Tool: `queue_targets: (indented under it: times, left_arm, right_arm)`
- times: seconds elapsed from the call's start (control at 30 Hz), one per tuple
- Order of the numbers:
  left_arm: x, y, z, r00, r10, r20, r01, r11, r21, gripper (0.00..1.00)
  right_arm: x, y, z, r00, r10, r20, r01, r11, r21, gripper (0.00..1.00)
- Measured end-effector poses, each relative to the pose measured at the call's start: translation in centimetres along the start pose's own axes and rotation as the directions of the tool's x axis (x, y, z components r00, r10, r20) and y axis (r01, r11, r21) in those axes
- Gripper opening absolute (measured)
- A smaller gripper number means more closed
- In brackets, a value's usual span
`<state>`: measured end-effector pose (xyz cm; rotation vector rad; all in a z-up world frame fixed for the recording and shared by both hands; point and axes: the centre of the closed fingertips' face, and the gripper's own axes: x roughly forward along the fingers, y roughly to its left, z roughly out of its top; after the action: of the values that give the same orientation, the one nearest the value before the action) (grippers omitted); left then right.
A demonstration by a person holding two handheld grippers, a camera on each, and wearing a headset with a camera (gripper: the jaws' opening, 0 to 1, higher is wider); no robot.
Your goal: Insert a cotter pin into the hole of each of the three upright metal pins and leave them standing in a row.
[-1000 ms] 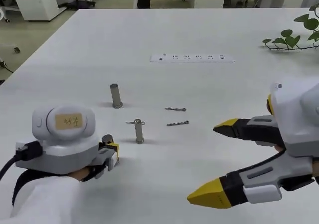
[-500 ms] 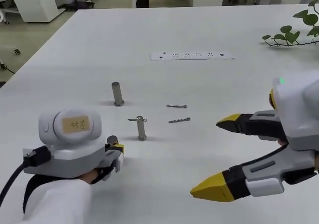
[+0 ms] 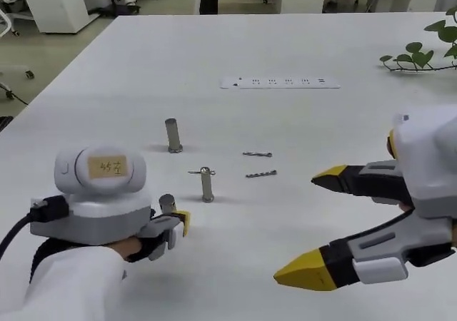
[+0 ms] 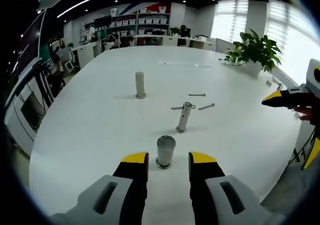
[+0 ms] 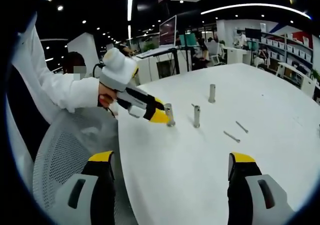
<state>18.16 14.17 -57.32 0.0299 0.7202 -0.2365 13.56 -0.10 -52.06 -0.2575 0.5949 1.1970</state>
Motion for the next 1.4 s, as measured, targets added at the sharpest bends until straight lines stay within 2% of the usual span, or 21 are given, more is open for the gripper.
queue_targets:
  times: [0.07, 0.13, 0.23, 0.37, 0.43, 0.57, 0.6, 0.63, 0.7, 0.73, 0.77, 0.83, 0.87, 0.9, 1.03, 1.07, 1.17, 1.23, 1.3, 1.37, 1.4]
  left_arm:
    - [-0.2, -0.6, 0.0, 0.9995, -0.028, -0.01, 0.029, 0.997, 0.074, 0.34]
    - [-0.6, -1.2, 0.3, 0.9981, -0.061, 0.004, 0.061, 0.996, 0.059, 0.42]
    - [-1.6, -1.7, 1.3, 0.9911, -0.129, 0.033, 0.126, 0.989, 0.08, 0.57]
    - [-2.6, -1.9, 2.6, 0.9783, -0.188, 0.087, 0.18, 0.98, 0.087, 0.65]
    - [-2.8, -1.8, 2.6, 0.9772, -0.197, 0.079, 0.19, 0.978, 0.09, 0.67]
    - [-3.4, -2.5, 3.1, 0.9554, -0.277, 0.102, 0.265, 0.958, 0.112, 0.76]
    - [-3.6, -2.9, 3.1, 0.9448, -0.311, 0.102, 0.297, 0.946, 0.13, 0.8]
    - [-3.8, -3.0, 3.0, 0.9419, -0.322, 0.097, 0.308, 0.942, 0.135, 0.84]
    - [-4.0, -3.4, 3.1, 0.9239, -0.367, 0.11, 0.342, 0.92, 0.192, 0.91]
    - [-4.2, -3.5, 3.0, 0.9168, -0.384, 0.11, 0.359, 0.912, 0.197, 0.92]
    - [-4.2, -3.3, 2.8, 0.9163, -0.387, 0.102, 0.365, 0.912, 0.187, 0.92]
    - [-4.4, -3.4, 2.7, 0.9024, -0.417, 0.107, 0.396, 0.901, 0.178, 0.98]
    - [-4.4, -3.2, 2.6, 0.9033, -0.415, 0.108, 0.394, 0.902, 0.177, 0.99]
    - [-4.5, -3.1, 2.6, 0.8989, -0.424, 0.111, 0.402, 0.898, 0.179, 0.99]
    - [-4.7, -2.9, 2.1, 0.8788, -0.466, 0.101, 0.442, 0.875, 0.196, 0.99]
    - [-4.8, -2.9, 1.8, 0.8709, -0.484, 0.084, 0.459, 0.863, 0.211, 0.99]
    - [-5.0, -2.8, 1.2, 0.86, -0.507, 0.06, 0.48, 0.843, 0.241, 0.99]
    - [-4.9, -2.6, 1.0, 0.8542, -0.517, 0.052, 0.492, 0.837, 0.239, 0.99]
    - [-5.1, -2.8, 1.1, 0.8396, -0.54, 0.06, 0.517, 0.828, 0.217, 0.99]
    - [-5.1, -2.4, 1.1, 0.8414, -0.537, 0.062, 0.513, 0.829, 0.224, 0.99]
    - [-5.1, -2.2, 1.1, 0.8406, -0.538, 0.063, 0.512, 0.827, 0.234, 0.99]
  right_arm:
    - [0.0, 0.0, -0.1, 1.0, -0.001, -0.007, 0.001, 1.0, -0.002, 0.92]
    - [0.0, -0.2, -0.2, 0.9999, -0.008, -0.014, 0.007, 1.0, -0.003, 0.92]
    - [-0.2, -0.3, -0.3, 0.9998, -0.011, -0.019, 0.011, 1.0, -0.004, 0.92]
    - [-0.3, -0.5, -0.5, 0.9995, -0.012, -0.03, 0.012, 1.0, -0.003, 0.92]
    - [-0.3, -0.7, -0.5, 0.9992, -0.016, -0.037, 0.016, 1.0, -0.004, 0.92]
    - [-0.5, -1.2, -0.1, 0.9991, -0.028, -0.03, 0.028, 1.0, -0.001, 0.92]
    - [-0.5, -1.4, 0.0, 0.999, -0.033, -0.029, 0.033, 0.999, -0.001, 0.92]
    - [-0.6, -1.6, 0.0, 0.9989, -0.035, -0.031, 0.035, 0.999, -0.002, 0.92]
    - [-0.7, -1.9, 0.1, 0.9984, -0.044, -0.034, 0.044, 0.999, -0.007, 0.92]
    - [-0.8, -2.1, 0.1, 0.9982, -0.046, -0.038, 0.046, 0.999, -0.008, 0.92]
    - [-0.9, -2.2, 0.2, 0.998, -0.049, -0.04, 0.049, 0.999, -0.008, 0.92]
    - [-1.0, -2.5, 0.2, 0.9975, -0.055, -0.045, 0.055, 0.998, -0.01, 0.92]
    - [-1.1, -2.6, 0.1, 0.9972, -0.057, -0.047, 0.057, 0.998, -0.01, 0.92]
    - [-1.1, -2.7, 0.1, 0.9967, -0.061, -0.053, 0.06, 0.998, -0.011, 0.92]
    - [-1.4, -3.2, 0.1, 0.9953, -0.07, -0.067, 0.069, 0.997, -0.017, 0.92]
    - [-1.4, -3.4, 0.1, 0.9947, -0.074, -0.071, 0.073, 0.997, -0.017, 0.92]
    - [-1.6, -3.8, 0.1, 0.9932, -0.084, -0.08, 0.083, 0.996, -0.021, 0.92]
    - [-1.7, -4.2, 0.3, 0.9919, -0.093, -0.086, 0.091, 0.995, -0.028, 0.91]
    - [-1.8, -4.7, 0.5, 0.9898, -0.109, -0.092, 0.104, 0.993, -0.055, 0.9]
    - [-2.0, -5.8, 0.5, 0.9818, -0.155, -0.111, 0.146, 0.986, -0.08, 0.89]
    - [-2.0, -5.9, 0.7, 0.9825, -0.147, -0.114, 0.138, 0.987, -0.086, 0.88]
